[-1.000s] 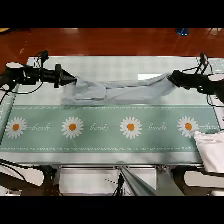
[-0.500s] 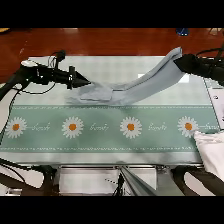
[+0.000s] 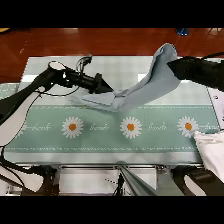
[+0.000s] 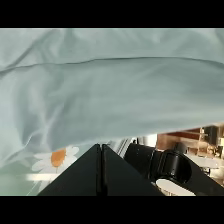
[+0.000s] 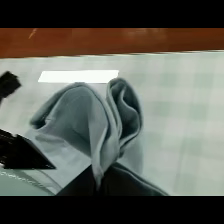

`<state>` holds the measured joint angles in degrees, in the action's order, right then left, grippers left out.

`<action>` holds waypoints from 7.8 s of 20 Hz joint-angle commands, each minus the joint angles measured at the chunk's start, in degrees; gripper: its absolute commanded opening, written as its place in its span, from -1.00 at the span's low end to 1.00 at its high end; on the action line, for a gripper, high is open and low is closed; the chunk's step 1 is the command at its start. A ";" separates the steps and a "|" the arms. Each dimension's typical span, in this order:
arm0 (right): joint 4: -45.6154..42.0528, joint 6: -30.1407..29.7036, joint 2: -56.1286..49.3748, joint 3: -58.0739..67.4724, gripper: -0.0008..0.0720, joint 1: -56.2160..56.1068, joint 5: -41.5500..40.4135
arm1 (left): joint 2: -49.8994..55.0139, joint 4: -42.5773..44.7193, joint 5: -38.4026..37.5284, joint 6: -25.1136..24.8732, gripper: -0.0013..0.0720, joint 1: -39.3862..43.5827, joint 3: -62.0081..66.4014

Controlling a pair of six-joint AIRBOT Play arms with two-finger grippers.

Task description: Fold the shirts.

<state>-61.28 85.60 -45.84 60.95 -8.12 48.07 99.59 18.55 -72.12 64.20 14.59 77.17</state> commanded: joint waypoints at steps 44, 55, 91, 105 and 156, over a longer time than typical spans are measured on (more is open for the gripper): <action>10.34 11.19 -35.98 0.04 0.48 -35.52 -63.32 | -30.25 16.74 -1.42 5.27 -0.90 -26.01 -0.26; -20.33 4.57 -14.10 -4.96 0.18 3.93 19.06 | -30.03 26.53 -1.40 5.29 0.15 -27.36 -0.26; 5.90 7.74 1.33 5.53 -0.93 30.73 27.39 | -28.02 29.07 2.56 5.51 0.46 -27.56 -0.26; -13.05 -4.02 1.09 5.53 -0.94 78.29 54.16 | -12.41 29.07 9.11 6.16 0.46 -28.65 -0.24; -24.63 5.29 -13.16 12.24 0.65 6.88 34.97 | -14.93 73.90 -18.71 22.03 0.99 6.14 22.88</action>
<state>-84.05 90.02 -58.83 73.14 -0.47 80.64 83.81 89.25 -90.08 84.95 18.17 99.98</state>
